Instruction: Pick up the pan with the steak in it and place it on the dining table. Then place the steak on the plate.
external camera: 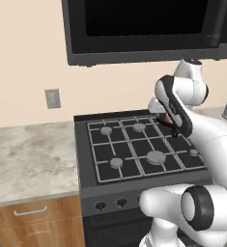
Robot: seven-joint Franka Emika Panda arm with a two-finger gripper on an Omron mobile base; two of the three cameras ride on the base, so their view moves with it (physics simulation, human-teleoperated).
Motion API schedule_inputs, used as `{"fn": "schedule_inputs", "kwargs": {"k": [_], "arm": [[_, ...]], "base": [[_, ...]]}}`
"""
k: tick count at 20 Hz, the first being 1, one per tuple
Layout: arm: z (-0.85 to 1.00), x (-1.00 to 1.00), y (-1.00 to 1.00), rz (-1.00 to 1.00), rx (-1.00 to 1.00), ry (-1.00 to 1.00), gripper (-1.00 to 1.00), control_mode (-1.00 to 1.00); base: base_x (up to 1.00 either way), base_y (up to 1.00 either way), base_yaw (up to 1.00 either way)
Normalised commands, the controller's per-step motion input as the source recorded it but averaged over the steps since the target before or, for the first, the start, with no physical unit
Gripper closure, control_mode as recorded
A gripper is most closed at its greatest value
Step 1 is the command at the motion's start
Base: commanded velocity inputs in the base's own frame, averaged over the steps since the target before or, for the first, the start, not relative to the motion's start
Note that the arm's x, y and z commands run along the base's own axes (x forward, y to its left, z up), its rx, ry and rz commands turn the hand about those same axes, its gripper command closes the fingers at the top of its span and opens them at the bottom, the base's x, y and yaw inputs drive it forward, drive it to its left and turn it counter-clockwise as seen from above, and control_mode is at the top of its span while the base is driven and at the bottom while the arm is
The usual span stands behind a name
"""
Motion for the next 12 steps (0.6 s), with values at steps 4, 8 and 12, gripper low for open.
{"fn": "schedule_inputs", "kwargs": {"k": [4,8,12], "arm": [[-0.26,0.47,-0.66,-0.01,0.01,0.01,-1.0,-1.0],[-0.24,0.56,-0.6,-0.06,0.0,0.05,-1.0,-1.0],[-0.26,0.54,-0.56,-0.07,0.0,0.05,-1.0,-1.0]], "base": [[0.0,0.0,0.0],[0.0,0.0,0.0],[0.0,0.0,0.0]]}}
